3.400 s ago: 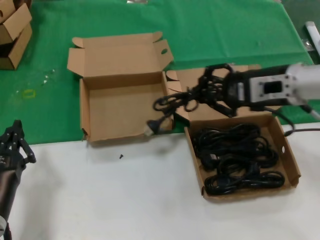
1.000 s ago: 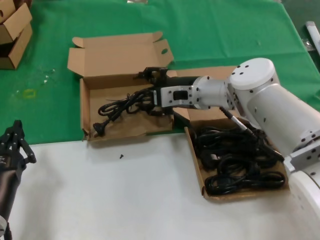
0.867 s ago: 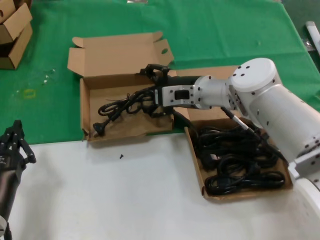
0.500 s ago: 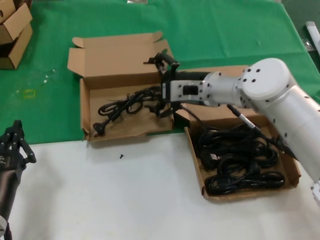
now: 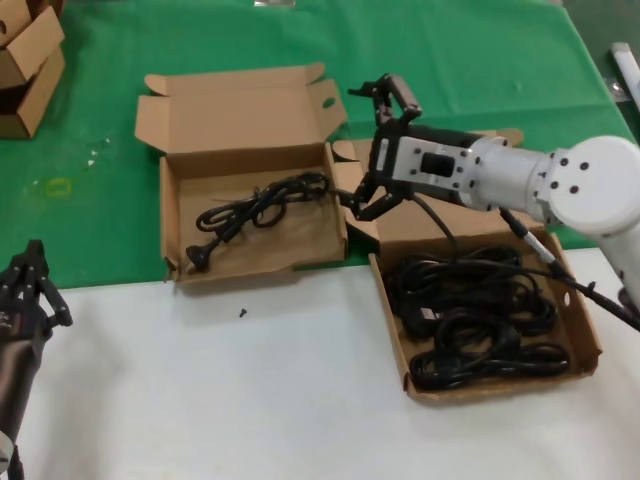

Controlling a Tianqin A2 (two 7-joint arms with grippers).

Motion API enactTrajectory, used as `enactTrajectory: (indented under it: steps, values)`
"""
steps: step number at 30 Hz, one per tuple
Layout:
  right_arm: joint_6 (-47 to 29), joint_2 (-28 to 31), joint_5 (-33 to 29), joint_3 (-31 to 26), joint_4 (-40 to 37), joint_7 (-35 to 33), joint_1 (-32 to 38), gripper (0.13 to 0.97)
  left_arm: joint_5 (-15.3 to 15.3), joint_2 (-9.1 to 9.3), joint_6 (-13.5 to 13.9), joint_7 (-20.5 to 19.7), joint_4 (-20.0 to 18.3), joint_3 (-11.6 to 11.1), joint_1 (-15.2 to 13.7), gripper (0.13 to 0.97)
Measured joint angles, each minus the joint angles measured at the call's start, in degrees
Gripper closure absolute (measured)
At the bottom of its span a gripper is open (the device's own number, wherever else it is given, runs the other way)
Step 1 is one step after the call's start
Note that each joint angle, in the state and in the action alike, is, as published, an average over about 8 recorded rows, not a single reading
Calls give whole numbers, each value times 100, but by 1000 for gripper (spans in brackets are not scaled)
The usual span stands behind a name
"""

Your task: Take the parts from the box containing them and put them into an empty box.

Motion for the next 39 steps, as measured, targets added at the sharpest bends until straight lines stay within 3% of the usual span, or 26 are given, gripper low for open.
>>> enactTrajectory:
  steps: [6, 13, 31, 39]
  values:
    - [84, 364, -195, 174, 771, 653, -434, 140, 0, 0, 0, 0, 0, 0, 0, 955]
    - [177, 684, -287, 403, 1478, 1134, -886, 132, 0, 0, 0, 0, 0, 0, 0, 955]
    - [482, 637, -23, 616, 1727, 1228, -1316, 129, 0, 0, 0, 0, 0, 0, 0, 930]
    - [813, 528, 293, 816, 1894, 1265, -1723, 129, 0, 0, 0, 0, 0, 0, 0, 835]
